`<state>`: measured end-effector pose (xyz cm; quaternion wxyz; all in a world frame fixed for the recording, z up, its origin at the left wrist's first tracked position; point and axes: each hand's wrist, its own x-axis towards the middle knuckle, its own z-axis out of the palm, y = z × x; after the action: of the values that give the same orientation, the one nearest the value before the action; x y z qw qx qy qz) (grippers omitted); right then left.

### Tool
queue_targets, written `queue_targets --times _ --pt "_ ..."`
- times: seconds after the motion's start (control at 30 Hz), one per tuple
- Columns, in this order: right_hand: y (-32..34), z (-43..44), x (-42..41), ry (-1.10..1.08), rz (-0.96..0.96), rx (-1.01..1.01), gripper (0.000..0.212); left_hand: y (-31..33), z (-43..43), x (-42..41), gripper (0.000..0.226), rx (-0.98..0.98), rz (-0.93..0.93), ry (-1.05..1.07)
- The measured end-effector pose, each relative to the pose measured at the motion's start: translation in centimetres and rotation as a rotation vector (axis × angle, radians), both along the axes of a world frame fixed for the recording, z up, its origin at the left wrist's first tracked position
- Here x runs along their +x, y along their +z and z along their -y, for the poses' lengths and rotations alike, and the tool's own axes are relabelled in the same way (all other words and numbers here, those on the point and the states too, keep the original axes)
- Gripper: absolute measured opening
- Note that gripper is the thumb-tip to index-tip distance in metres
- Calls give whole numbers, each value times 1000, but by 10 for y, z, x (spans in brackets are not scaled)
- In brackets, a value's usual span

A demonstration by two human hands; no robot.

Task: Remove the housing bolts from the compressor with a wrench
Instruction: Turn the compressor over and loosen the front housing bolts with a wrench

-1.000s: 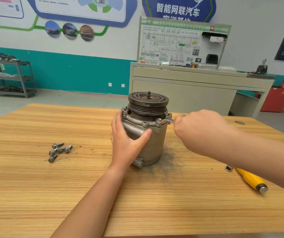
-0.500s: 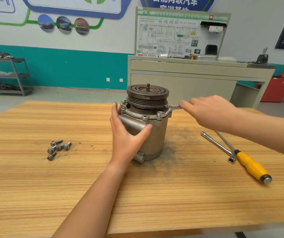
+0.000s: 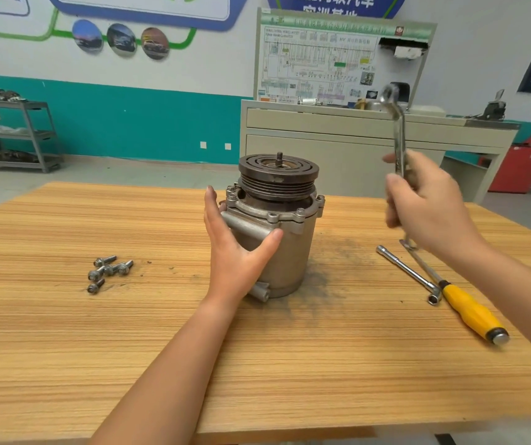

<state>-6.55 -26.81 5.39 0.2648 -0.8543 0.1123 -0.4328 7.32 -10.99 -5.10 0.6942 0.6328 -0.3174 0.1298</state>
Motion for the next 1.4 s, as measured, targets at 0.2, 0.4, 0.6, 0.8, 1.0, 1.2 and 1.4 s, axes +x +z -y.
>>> queue_targets --times 0.2,0.4,0.6,0.8,1.0,1.2,1.4 --pt "-9 -27 -37 -227 -525 -682 29 -2 -1 -3 101 -2 -9 5" --pt "-3 -45 -28 -383 -719 -798 39 0 1 -7 99 -12 -25 6" --pt "13 -86 -23 -397 -947 -928 37 1 0 -7 104 -5 -46 14" --pt "11 -113 -10 -375 -1150 -1012 50 0 -4 -9 104 -32 -62 -1" --pt "8 -64 -24 -425 -954 -1199 55 0 -3 -9 104 -42 -82 -14" --pt "-3 -14 -3 -434 -773 -1208 34 0 -3 -8 101 -54 -88 -24" --pt "-19 14 47 -368 -327 -1143 20 -2 -3 -6 102 -42 -87 -12"
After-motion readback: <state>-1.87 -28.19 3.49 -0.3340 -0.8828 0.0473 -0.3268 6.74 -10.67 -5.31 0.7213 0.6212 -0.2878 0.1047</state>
